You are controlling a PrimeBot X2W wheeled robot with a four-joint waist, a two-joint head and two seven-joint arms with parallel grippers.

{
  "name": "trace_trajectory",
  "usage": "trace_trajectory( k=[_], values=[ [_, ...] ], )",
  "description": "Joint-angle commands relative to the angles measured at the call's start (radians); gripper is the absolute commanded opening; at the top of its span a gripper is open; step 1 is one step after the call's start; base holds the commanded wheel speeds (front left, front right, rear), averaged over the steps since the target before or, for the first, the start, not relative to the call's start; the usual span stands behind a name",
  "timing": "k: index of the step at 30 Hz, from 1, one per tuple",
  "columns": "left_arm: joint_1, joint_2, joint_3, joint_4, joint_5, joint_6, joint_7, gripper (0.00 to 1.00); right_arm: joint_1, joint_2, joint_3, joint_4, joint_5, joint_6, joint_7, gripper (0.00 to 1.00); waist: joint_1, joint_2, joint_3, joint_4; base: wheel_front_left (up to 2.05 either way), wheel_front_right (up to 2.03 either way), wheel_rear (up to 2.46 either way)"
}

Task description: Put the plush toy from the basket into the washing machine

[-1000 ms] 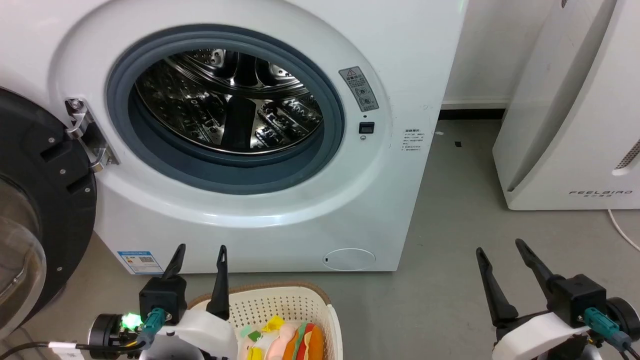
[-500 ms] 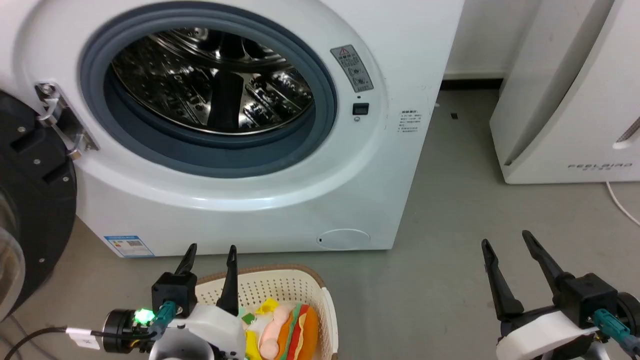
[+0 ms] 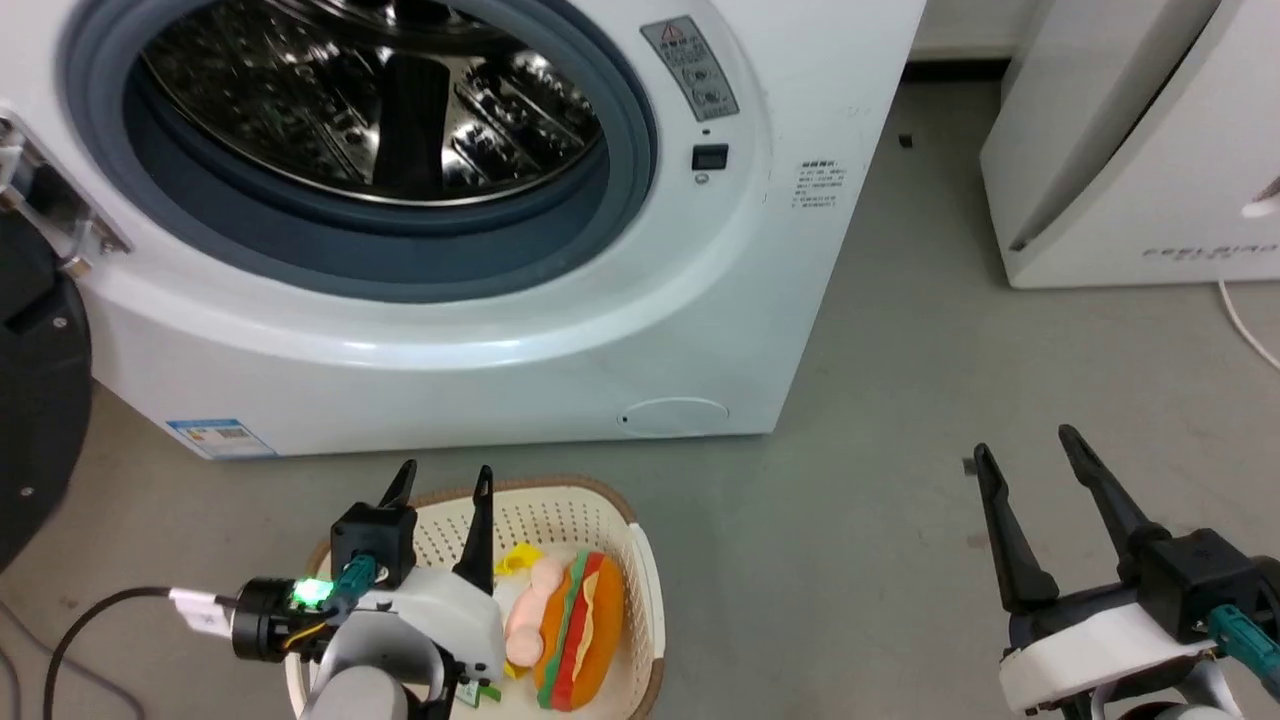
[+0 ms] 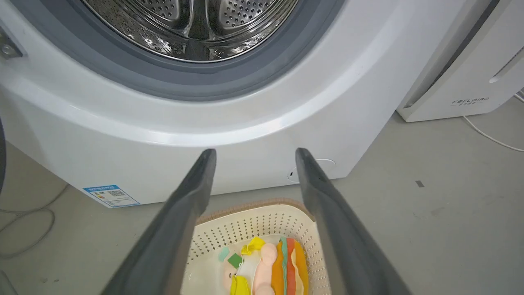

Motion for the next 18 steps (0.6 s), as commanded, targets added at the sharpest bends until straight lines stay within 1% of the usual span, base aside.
trace_trajectory(
  k=[1,9,18],
  values=[
    [-0.027,0.007,-0.006,0.025,-0.009,-0.006,-0.012,1.0,-0.019,0.0,-0.003,-0.009,-0.007,0.0,-0.012,1.0,-0.0002,0.0,0.021,-0.004,0.0,0.0,0.0],
    [-0.121,0.023,-0.034,0.171,-0.012,-0.027,-0.006,1.0,-0.038,0.0,-0.003,-0.024,-0.006,0.0,-0.028,1.0,-0.0002,0.0,0.099,-0.016,0.0,0.0,0.0],
    [-0.239,0.063,-0.074,0.355,-0.016,-0.054,0.053,1.0,-0.06,0.0,0.004,-0.043,0.001,-0.001,-0.049,1.0,-0.0002,0.0,0.204,-0.04,0.0,0.0,0.0]
  ],
)
